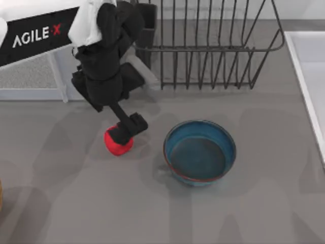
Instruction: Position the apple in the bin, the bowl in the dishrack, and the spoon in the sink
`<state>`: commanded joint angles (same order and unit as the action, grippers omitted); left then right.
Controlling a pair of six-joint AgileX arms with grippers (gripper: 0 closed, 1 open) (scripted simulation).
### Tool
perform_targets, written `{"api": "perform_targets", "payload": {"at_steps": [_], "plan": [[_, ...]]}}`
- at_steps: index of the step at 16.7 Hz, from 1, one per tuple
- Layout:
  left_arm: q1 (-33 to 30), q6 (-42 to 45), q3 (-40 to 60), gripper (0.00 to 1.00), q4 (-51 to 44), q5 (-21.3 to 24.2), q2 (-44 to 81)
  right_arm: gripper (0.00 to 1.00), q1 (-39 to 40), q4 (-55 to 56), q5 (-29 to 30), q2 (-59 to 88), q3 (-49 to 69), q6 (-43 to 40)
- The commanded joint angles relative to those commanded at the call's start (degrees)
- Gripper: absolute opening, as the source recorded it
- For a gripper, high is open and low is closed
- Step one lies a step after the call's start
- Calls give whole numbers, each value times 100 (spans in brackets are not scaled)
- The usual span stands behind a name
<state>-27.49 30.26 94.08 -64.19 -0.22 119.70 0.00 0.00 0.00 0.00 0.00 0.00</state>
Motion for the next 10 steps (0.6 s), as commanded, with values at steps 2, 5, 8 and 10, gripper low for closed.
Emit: {"api": "perform_targets", "payload": {"at_steps": [2,5,8,10], "plan": [[-21,23,77,100,-45,1,85,100,0,0,0,0,0,0],[-21,23,77,100,-45,1,85,100,0,0,0,0,0,0],[-5,32,-18,100,63,1,115,100,0,0,0,0,0,0],[-9,38,-226,100,391,2,237,100,0,0,0,0,0,0]]}}
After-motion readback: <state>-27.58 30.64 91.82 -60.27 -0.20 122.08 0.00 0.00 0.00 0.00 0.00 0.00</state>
